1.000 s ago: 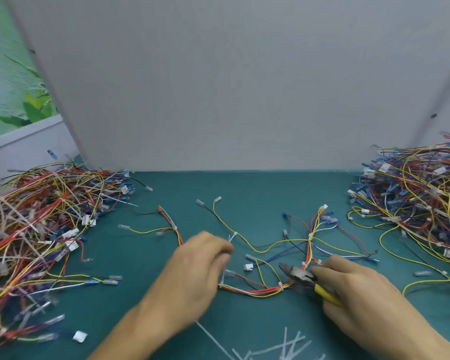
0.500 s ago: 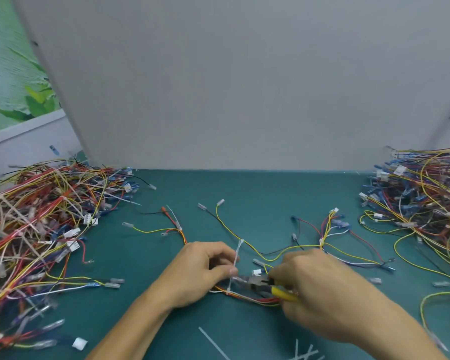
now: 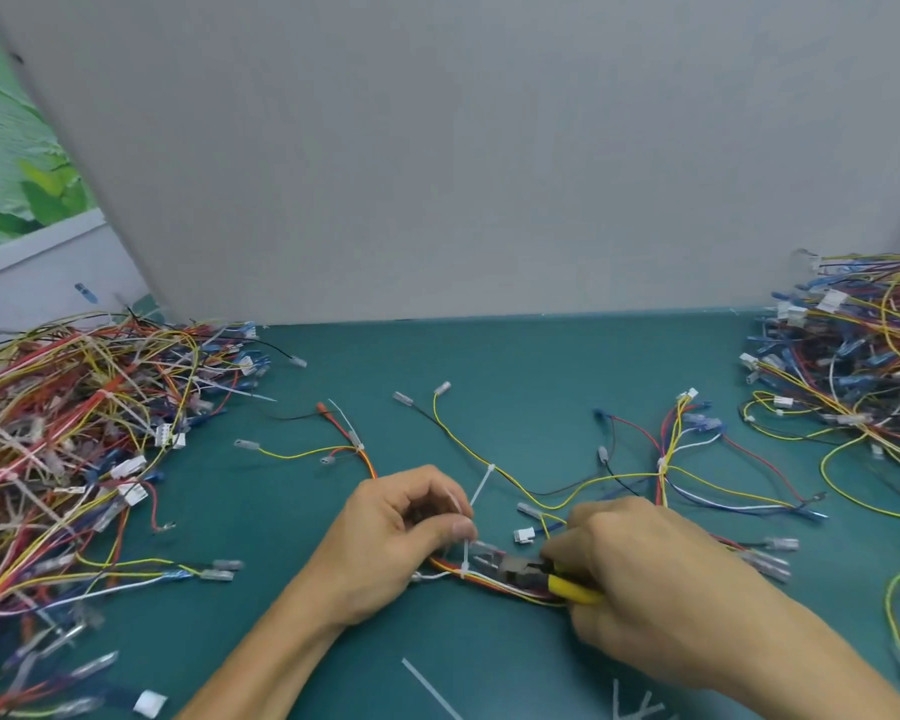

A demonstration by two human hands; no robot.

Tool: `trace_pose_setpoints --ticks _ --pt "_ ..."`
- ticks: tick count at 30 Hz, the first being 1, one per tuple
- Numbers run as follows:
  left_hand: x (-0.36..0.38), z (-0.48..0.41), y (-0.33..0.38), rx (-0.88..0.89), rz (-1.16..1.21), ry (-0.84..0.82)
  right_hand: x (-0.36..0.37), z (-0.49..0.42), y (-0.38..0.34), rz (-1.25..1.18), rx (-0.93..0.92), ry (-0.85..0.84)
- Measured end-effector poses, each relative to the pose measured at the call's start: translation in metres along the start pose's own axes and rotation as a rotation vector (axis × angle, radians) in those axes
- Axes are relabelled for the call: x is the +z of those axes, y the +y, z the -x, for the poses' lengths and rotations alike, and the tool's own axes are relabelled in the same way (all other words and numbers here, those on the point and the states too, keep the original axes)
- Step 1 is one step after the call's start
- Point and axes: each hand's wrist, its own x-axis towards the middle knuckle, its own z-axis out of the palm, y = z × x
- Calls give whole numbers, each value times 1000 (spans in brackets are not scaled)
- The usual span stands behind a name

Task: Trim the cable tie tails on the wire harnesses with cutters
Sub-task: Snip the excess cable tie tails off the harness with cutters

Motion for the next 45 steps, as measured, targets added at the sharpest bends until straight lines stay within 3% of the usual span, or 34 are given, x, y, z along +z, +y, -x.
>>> trace_pose_setpoints --ticks 15,45 --pt "-1 0 1 -17 -10 11 -3 -1 2 -67 -10 -2" --pt "-1 0 3 -13 33 26 8 -7 -10 154 -66 19"
